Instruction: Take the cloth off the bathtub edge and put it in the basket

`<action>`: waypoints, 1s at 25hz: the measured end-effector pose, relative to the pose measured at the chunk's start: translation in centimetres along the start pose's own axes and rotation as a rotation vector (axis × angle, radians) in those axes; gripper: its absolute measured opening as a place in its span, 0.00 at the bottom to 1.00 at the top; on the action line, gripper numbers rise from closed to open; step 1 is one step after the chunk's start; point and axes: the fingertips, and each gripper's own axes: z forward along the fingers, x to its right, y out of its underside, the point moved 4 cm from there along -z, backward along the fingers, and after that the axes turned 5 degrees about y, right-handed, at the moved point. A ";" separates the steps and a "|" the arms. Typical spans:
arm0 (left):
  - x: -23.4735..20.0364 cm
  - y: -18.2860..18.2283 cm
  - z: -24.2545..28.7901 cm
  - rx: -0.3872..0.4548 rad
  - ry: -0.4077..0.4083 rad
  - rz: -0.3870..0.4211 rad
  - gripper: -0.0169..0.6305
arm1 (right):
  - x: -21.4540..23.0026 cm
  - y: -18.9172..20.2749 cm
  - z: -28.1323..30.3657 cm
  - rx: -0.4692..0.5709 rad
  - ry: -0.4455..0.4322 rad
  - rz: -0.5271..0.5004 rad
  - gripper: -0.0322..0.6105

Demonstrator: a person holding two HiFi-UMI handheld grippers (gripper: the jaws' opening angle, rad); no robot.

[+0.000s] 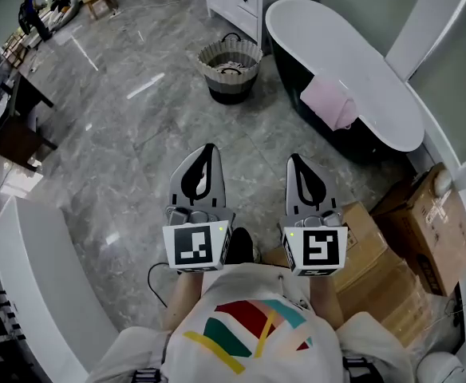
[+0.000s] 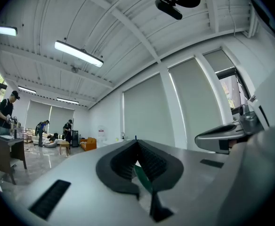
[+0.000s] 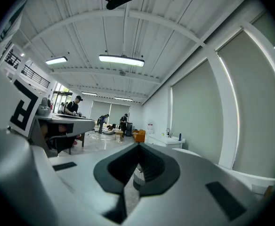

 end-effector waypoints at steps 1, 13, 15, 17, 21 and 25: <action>0.0 0.0 0.0 0.001 -0.004 0.002 0.05 | 0.1 0.0 -0.1 0.002 0.001 0.002 0.07; -0.8 1.0 3.6 0.023 0.029 0.029 0.05 | 2.1 1.0 1.1 0.030 0.041 0.035 0.07; -1.2 0.9 5.4 0.035 0.046 0.018 0.05 | 2.5 0.9 1.9 0.031 0.055 0.029 0.07; -1.3 0.5 7.1 0.050 0.067 0.004 0.05 | 2.9 0.5 2.4 0.033 0.072 0.011 0.07; -1.6 -0.6 9.4 0.093 0.105 0.013 0.05 | 3.4 -0.2 4.1 0.049 0.099 -0.010 0.07; -2.0 0.3 11.9 0.090 0.130 0.006 0.05 | 3.9 0.5 6.4 0.030 0.113 -0.009 0.07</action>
